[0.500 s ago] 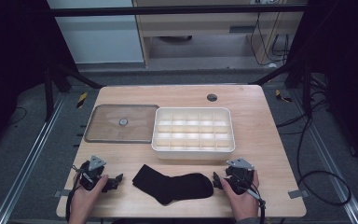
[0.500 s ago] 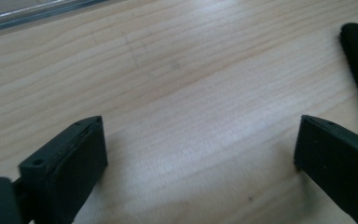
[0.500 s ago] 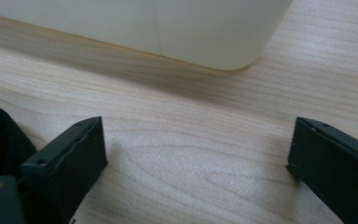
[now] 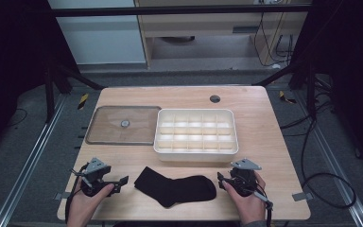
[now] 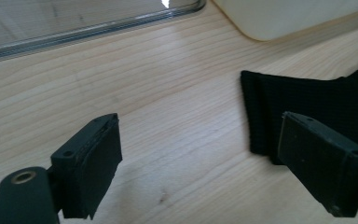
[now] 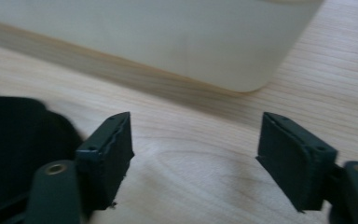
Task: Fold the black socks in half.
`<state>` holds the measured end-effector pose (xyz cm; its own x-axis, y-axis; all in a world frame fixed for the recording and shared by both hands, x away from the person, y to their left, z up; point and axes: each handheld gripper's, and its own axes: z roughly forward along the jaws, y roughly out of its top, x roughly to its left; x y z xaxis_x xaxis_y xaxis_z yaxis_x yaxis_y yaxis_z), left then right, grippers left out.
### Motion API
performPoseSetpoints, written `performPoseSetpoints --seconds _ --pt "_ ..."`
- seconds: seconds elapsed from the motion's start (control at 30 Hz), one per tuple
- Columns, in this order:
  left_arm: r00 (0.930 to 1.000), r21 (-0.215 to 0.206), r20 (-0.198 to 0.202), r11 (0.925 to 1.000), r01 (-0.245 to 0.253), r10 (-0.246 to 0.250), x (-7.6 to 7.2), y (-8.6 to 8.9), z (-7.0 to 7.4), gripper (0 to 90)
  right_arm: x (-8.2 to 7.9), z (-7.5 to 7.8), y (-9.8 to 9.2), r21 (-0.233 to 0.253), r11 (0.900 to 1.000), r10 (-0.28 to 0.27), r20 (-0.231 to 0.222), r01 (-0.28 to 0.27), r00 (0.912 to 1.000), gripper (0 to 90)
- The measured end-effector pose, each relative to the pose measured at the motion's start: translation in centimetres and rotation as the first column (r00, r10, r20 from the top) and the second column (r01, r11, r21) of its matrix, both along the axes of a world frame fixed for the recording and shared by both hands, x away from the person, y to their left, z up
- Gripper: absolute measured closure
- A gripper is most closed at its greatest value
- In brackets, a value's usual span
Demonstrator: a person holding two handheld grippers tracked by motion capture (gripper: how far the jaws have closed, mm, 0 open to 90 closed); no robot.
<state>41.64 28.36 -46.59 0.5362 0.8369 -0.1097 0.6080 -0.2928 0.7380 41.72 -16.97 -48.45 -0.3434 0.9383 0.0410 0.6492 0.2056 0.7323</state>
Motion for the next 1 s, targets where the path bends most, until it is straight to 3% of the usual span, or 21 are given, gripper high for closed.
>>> performPoseSetpoints --seconds 0.03,0.07,0.1,0.17,0.2,0.27,0.3,0.33,0.4,0.43,0.53,0.6,0.8,0.9,1.0 --pt "0.9993 0.04 -0.022 0.9987 0.031 -0.03 -0.2 -0.6 0.2 16.9 -0.2 0.8 0.2 0.021 0.999 0.034 -0.038 -0.033 0.9987 29.5" --pt "0.9993 0.04 -0.022 0.9987 0.031 -0.03 -0.2 -0.6 0.2 16.9 -0.2 0.8 0.2 0.021 0.999 0.034 -0.038 -0.033 0.9987 29.5" --pt "0.9984 0.078 -0.037 0.9959 0.045 -0.042 -0.5 -0.9 0.5 17.6 -0.7 2.0 0.8 0.04 0.995 0.092 -0.077 -0.089 0.9927 32.7" --pt "0.9988 0.072 -0.037 0.9968 0.036 -0.033 -0.6 -0.9 0.7 19.8 -1.0 2.5 1.0 0.045 0.993 0.112 -0.076 -0.109 0.9908 35.3" --pt "0.9987 0.065 -0.043 0.9975 0.03 -0.028 -0.6 -1.0 0.8 21.2 -1.6 3.7 1.4 0.055 0.985 0.165 -0.075 -0.161 0.9835 41.5" --pt "0.9977 0.056 -0.062 0.998 0.031 -0.027 -0.7 -1.1 1.0 21.4 -1.8 4.2 1.7 0.059 0.982 0.185 -0.084 -0.181 0.9791 42.9" --pt "0.9971 0.053 -0.07 0.998 0.034 -0.03 -1.0 -1.4 1.4 21.4 -2.1 4.8 2.2 0.055 0.974 0.225 -0.116 -0.22 0.9675 49.5" --pt "0.9971 0.053 -0.07 0.998 0.034 -0.03 -1.0 -1.4 1.4 21.4 -2.1 4.8 2.2 0.055 0.974 0.225 -0.116 -0.22 0.9675 49.5" --pt "0.9971 0.083 -0.063 0.9954 0.048 -0.043 -1.1 -1.9 2.1 21.8 -2.4 5.1 2.9 0.066 0.967 0.252 -0.122 -0.245 0.9601 56.9" --pt "0.9948 0.081 -0.079 0.9942 0.071 -0.064 -0.8 -2.5 2.6 22.7 -2.3 4.9 3.5 0.056 0.964 0.264 -0.16 -0.258 0.9511 60.1" --pt "0.9919 0.088 -0.097 0.992 0.09 -0.082 -0.2 -3.1 2.7 23.6 -1.5 4.1 4.0 0.036 0.964 0.264 -0.198 -0.262 0.9442 63.1" --pt "0.9888 0.129 -0.118 0.9859 0.107 -0.092 0.5 -4.0 2.7 24.1 -0.4 3.0 4.6 0.03 0.964 0.264 -0.246 -0.265 0.9325 60.2" --pt "0.985 0.153 -0.145 0.9814 0.115 -0.093 1.3 -5.5 2.4 26.4 0.6 1.6 5.3 -0.012 0.968 0.238 -0.28 -0.251 0.93 53.9" --pt "0.9832 0.173 -0.158 0.9779 0.118 -0.091 1.3 -5.9 2.1 28.1 0.5 1.1 5.5 -0.04 0.968 0.224 -0.302 -0.247 0.9268 58.8" --pt "0.981 0.185 -0.168 0.9745 0.128 -0.097 1.2 -6.0 1.8 30.0 0.3 0.8 5.6 -0.046 0.963 0.239 -0.312 -0.266 0.9197 71.8"
